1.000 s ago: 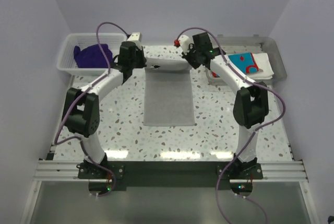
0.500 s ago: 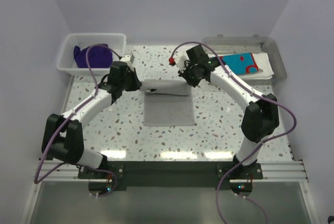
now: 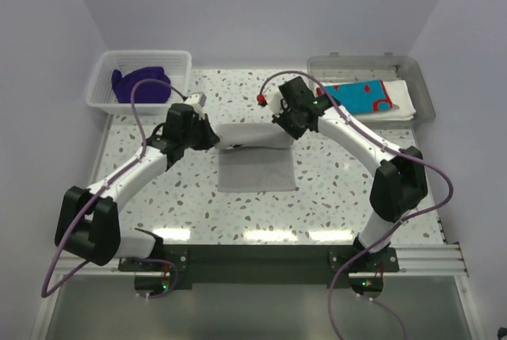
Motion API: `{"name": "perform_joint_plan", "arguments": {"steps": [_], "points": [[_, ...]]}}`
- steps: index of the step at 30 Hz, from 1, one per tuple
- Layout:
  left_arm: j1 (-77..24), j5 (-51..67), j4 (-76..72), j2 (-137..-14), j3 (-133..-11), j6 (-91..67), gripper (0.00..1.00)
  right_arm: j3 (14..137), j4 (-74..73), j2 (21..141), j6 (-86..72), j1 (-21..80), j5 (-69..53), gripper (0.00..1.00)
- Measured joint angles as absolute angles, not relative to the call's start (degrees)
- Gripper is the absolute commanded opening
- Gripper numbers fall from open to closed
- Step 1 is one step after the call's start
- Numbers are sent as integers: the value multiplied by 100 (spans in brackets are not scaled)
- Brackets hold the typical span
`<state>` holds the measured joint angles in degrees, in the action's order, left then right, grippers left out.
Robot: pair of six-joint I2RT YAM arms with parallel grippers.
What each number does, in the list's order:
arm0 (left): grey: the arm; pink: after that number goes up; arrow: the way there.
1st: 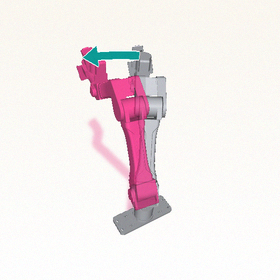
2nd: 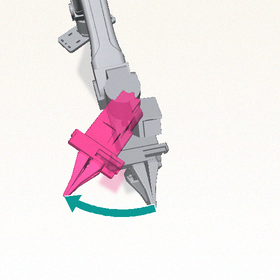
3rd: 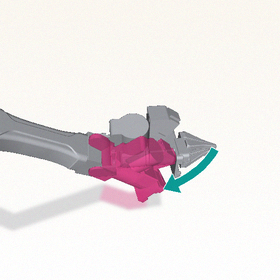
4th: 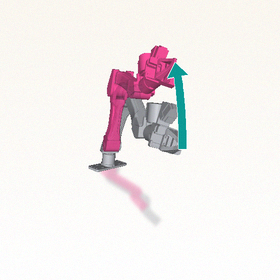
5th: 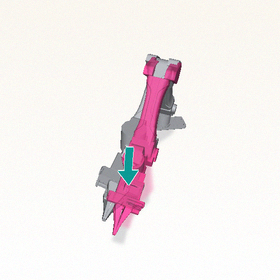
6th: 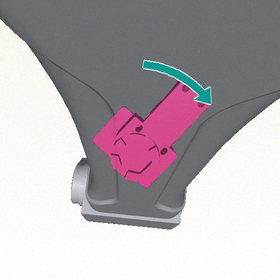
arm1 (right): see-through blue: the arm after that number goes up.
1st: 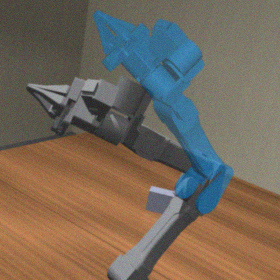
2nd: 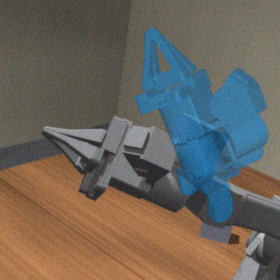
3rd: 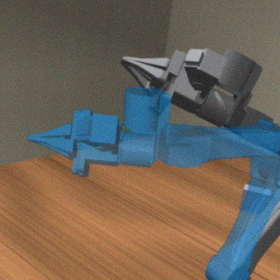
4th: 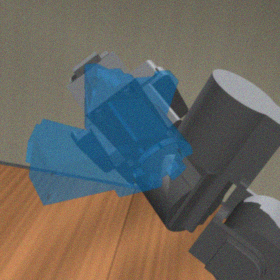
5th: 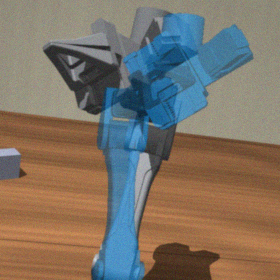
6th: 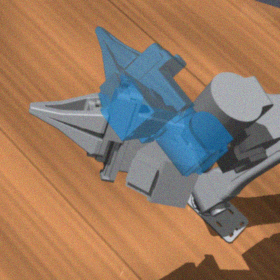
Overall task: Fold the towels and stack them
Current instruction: Fold the towel
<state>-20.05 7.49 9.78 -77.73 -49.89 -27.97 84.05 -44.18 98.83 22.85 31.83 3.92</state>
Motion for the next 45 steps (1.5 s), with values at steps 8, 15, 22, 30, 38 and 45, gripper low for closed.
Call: {"name": "perform_joint_plan", "arguments": {"steps": [8, 15, 22, 30, 38, 45], "points": [[-2008, 709, 913, -7616, -5009, -2812, 0, 8825, -4440, 9631, 2250, 3192, 567, 0], [-2032, 742, 832, -7513, -4788, -2814, 0, 8110, -4453, 9463, 2036, 3291, 458, 0], [-2073, 816, 864, -7535, -4346, -2808, 0, 7725, -4495, 9577, 1809, 3509, 392, 0], [-2204, 893, 860, -7557, -4014, -2816, 3, 7397, -4473, 9826, 1579, 3575, 307, 1], [-2390, 910, 825, -7266, -3472, -2945, 5, 7207, -4523, 9876, 1450, 3734, 226, 4], [-2558, 690, 998, -7054, -3109, -3013, 37, 6869, -4797, 9909, 1282, 3806, 395, 29]]}}
